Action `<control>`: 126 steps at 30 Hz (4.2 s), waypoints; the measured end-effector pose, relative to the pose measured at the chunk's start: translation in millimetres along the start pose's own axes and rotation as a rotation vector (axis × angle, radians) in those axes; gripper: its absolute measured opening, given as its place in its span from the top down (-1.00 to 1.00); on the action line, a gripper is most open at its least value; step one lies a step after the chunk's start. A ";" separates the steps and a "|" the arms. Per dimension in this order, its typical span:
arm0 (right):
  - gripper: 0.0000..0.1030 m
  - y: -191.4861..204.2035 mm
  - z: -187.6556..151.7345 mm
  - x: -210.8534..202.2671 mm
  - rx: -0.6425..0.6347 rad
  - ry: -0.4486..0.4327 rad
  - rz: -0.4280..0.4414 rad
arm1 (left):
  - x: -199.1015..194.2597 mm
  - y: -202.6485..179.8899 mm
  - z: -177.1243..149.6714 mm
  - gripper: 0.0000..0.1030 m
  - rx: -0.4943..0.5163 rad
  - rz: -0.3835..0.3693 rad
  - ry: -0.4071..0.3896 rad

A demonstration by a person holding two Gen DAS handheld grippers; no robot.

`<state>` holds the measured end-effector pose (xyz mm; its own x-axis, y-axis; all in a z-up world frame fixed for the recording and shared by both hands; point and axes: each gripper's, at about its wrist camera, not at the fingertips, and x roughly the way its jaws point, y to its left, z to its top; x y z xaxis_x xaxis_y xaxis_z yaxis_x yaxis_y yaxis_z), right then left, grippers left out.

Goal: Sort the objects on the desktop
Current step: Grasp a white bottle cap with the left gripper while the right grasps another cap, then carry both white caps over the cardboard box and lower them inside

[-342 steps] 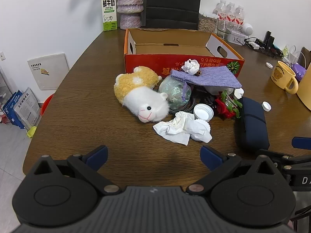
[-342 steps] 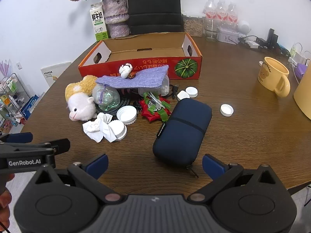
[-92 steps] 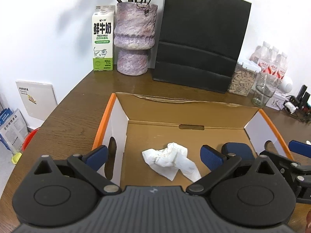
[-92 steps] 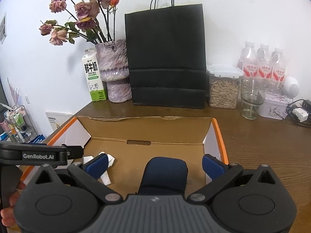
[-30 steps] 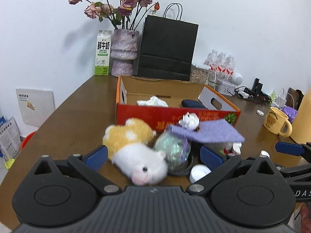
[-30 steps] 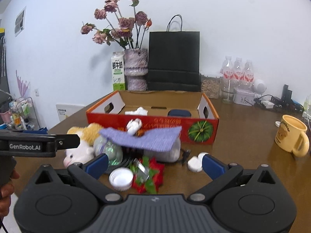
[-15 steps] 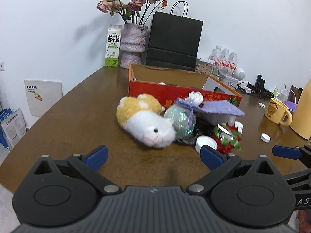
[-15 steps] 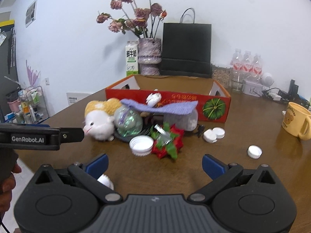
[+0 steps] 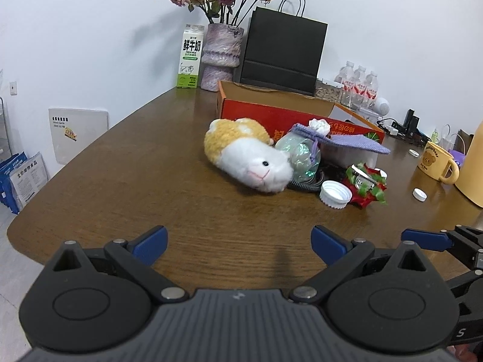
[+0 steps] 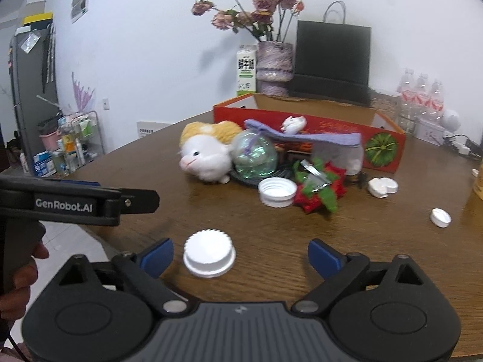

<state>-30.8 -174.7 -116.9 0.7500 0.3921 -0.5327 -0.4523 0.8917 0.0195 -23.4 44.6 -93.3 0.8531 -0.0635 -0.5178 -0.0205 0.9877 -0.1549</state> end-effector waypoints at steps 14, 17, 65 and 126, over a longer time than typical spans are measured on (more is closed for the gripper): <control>0.24 2.7 1.0 10.2 -0.014 -0.005 0.056 | 5.4 2.8 -1.6 -1.00 -0.009 -0.013 0.016; 0.24 -4.4 2.7 5.9 -0.004 -0.028 0.031 | 8.6 -4.5 0.6 -1.00 0.002 -0.024 0.017; 0.24 -138.8 13.1 30.4 0.162 -0.051 -0.062 | 103.3 -120.7 34.0 0.01 0.276 -0.030 0.054; 0.24 -149.4 155.3 63.3 0.079 -0.236 -0.116 | 122.2 -98.4 173.8 0.21 0.170 -0.122 -0.200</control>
<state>159.2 -247.9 -22.1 0.8907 0.3196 -0.3233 -0.3245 0.9450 0.0404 173.5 -35.6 4.9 0.9301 -0.1708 -0.3251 0.1622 0.9853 -0.0536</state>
